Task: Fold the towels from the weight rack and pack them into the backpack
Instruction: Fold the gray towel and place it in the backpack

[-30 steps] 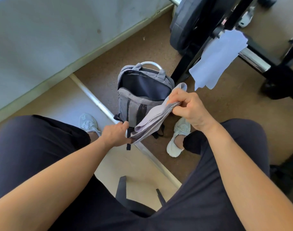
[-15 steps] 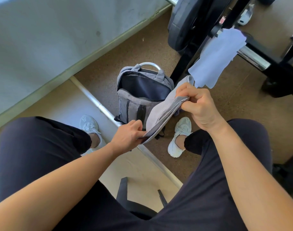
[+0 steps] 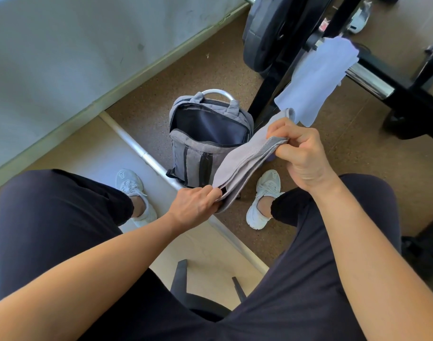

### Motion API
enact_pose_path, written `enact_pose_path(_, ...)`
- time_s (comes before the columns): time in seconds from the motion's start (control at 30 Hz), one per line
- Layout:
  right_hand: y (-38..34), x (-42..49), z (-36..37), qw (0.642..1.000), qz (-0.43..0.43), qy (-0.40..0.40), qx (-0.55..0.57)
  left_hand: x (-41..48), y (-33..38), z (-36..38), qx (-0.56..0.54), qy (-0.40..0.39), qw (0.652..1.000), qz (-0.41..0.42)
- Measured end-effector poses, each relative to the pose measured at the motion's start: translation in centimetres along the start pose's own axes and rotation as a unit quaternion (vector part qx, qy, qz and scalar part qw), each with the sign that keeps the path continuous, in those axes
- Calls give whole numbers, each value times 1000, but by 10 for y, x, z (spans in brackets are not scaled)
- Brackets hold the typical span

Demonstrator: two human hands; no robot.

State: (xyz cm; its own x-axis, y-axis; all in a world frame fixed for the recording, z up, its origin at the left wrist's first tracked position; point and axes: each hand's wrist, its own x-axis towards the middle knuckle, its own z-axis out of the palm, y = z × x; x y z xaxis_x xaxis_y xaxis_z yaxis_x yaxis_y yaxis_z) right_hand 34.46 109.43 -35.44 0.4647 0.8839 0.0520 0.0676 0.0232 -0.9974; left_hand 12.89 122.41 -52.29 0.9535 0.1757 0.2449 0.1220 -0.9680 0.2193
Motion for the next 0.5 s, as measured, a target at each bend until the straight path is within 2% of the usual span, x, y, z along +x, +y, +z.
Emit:
enact_pose_path(0.2,1,1,-2,1000,0,18,19,-3,-7,3,0,-17,1000,-1)
enact_pose_path(0.4,0,0,-5,999,-5,29,27,2,-2,6,3,22,999,49)
enact_pose_path(0.5,0,-2,-6,999,-4,32,24,1,1,10,9,8,999,52)
